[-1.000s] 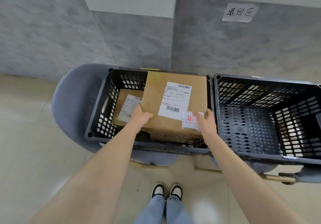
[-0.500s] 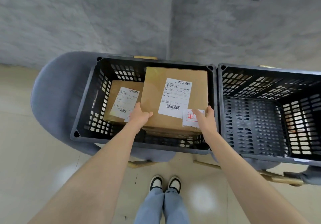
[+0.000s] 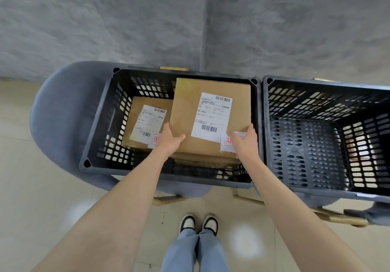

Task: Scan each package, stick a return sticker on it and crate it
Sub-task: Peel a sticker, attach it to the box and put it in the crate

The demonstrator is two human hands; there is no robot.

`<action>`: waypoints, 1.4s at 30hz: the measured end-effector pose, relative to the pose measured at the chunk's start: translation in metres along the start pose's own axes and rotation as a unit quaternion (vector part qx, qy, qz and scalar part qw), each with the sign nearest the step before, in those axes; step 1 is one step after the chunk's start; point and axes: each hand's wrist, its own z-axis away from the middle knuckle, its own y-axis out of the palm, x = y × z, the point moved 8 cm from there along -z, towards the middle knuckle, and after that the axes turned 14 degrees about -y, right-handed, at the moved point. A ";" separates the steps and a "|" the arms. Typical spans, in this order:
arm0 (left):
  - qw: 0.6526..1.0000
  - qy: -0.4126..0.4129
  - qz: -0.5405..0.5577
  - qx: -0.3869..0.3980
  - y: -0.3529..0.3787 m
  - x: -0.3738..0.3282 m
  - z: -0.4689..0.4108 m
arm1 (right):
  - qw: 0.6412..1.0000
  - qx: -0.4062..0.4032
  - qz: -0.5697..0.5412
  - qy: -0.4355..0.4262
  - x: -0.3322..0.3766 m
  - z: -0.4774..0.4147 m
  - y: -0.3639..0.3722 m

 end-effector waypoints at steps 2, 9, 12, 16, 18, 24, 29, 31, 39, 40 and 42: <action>1.000 -0.003 -0.029 0.010 0.004 0.000 0.005 | 0.998 0.010 0.046 -0.030 0.009 0.005 0.000; 0.983 0.106 -0.135 -0.059 -0.008 -0.045 0.053 | 0.988 0.039 0.099 -0.116 0.055 0.026 -0.013; 0.948 0.175 -0.240 -0.115 -0.025 -0.068 0.089 | 0.958 0.044 0.221 -0.180 0.084 0.040 -0.033; 0.893 0.238 -0.343 -0.167 -0.044 -0.089 0.140 | 0.892 0.033 0.375 -0.250 0.118 0.064 -0.061; 0.875 0.255 -0.369 -0.183 -0.048 -0.096 0.158 | 0.874 0.019 0.407 -0.265 0.131 0.074 -0.074; 0.816 0.328 -0.426 -0.212 -0.036 -0.123 0.217 | 0.860 -0.043 0.427 -0.277 0.151 0.114 -0.125; 0.750 0.433 -0.453 -0.211 0.004 -0.148 0.275 | 0.862 -0.114 0.438 -0.226 0.141 0.159 -0.182; 0.724 0.474 -0.461 -0.197 0.023 -0.150 0.300 | 0.864 -0.143 0.443 -0.193 0.130 0.182 -0.202; 0.602 0.599 -0.515 -0.116 0.111 -0.089 0.366 | 0.883 -0.222 0.413 -0.013 0.038 0.304 -0.228; 0.586 0.612 -0.521 -0.102 0.123 -0.078 0.375 | 0.882 -0.233 0.409 0.009 0.023 0.321 -0.228; 0.553 0.642 -0.526 -0.078 0.146 -0.057 0.397 | 0.880 -0.251 0.398 0.057 -0.004 0.357 -0.231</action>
